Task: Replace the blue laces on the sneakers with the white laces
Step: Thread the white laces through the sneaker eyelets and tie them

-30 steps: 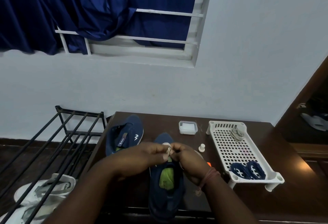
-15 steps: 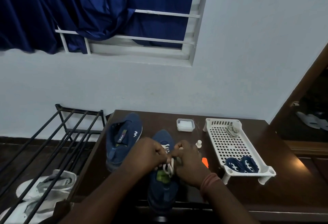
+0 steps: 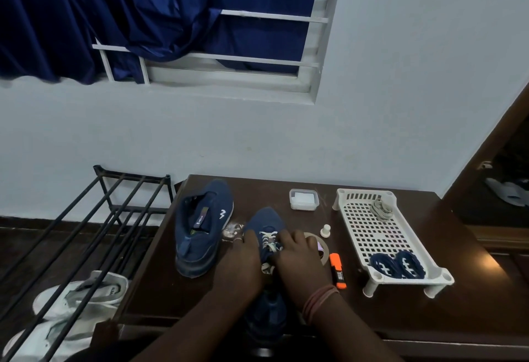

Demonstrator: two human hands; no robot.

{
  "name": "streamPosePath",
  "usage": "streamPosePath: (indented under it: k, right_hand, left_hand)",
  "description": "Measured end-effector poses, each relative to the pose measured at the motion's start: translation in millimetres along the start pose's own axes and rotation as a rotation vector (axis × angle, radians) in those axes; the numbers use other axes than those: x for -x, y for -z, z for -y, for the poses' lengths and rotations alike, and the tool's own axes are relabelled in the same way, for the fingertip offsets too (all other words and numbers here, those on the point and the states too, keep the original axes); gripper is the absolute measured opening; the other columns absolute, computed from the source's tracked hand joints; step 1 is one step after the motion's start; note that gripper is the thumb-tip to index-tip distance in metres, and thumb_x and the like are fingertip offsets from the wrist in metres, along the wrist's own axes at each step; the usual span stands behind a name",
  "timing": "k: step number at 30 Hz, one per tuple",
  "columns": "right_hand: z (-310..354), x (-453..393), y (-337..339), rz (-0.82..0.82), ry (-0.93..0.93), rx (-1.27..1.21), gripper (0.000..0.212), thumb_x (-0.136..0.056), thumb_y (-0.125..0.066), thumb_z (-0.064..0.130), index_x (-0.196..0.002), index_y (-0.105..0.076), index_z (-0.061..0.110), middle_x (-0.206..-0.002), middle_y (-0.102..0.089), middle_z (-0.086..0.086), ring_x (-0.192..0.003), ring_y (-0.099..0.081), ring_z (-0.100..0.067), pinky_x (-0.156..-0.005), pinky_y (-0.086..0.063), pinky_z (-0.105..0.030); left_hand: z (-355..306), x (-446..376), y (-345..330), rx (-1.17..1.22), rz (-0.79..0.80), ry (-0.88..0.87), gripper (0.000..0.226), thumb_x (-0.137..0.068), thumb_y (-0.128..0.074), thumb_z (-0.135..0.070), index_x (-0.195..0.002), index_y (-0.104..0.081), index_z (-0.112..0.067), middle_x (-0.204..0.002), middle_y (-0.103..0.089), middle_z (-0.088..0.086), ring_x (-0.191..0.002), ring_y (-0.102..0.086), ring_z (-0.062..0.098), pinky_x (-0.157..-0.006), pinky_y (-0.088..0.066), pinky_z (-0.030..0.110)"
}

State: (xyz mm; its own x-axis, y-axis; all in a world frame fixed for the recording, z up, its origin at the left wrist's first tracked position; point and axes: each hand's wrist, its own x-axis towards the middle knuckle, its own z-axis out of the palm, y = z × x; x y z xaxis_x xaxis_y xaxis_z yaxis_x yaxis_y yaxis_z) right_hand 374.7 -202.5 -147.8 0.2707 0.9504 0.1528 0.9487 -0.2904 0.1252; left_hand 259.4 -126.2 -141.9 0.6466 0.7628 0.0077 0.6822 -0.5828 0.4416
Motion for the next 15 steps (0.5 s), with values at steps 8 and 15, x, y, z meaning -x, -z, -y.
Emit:
streamPosePath:
  k: [8, 15]
  right_hand:
    - [-23, 6, 24, 0.241, 0.18, -0.326, 0.04, -0.085, -0.054, 0.019, -0.121, -0.064, 0.031, -0.139, -0.044, -0.002, -0.117, -0.048, -0.033, -0.097, -0.042, -0.041]
    - [-29, -1, 26, 0.038, -0.283, -0.767, 0.031, -0.065, -0.083, 0.027, -0.079, -0.056, 0.028, -0.085, -0.059, 0.012, -0.083, -0.057, -0.01, -0.081, -0.048, -0.031]
  left_hand:
    - [1, -11, -6, 0.069, 0.016, 0.042, 0.051, -0.076, -0.072, -0.045, -0.106, -0.041, -0.019, -0.105, -0.061, 0.005, -0.095, -0.065, 0.026, -0.074, -0.051, 0.036]
    - [-4, -11, -16, 0.001, -0.061, 0.118, 0.039, -0.089, -0.06, -0.036, -0.12, -0.044, -0.018, -0.114, -0.062, 0.007, -0.103, -0.066, 0.027, -0.084, -0.056, 0.04]
